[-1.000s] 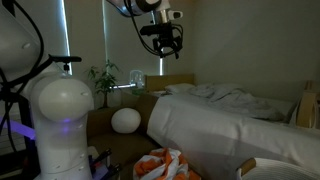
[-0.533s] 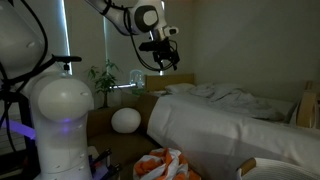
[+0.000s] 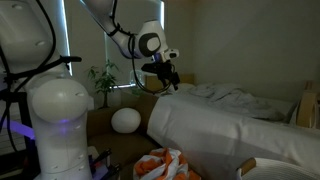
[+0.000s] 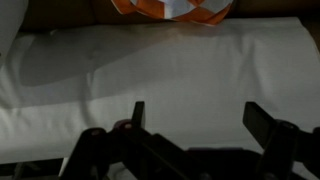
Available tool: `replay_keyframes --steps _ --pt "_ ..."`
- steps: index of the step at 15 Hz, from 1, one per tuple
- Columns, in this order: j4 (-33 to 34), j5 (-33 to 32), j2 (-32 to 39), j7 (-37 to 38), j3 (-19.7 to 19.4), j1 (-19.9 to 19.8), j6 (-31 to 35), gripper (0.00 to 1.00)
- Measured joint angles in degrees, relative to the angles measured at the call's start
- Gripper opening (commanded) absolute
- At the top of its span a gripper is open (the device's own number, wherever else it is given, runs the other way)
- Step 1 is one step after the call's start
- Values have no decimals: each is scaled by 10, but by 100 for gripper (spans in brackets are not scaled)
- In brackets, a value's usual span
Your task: Put the towel inside the basket
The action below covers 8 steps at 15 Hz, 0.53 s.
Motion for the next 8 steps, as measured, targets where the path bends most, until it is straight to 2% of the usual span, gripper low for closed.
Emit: replay_keyframes --steps 4,8 --pt "-29 -45 59 80 35 -42 63 100" --pt "-31 -116 122 146 60 -71 69 100"
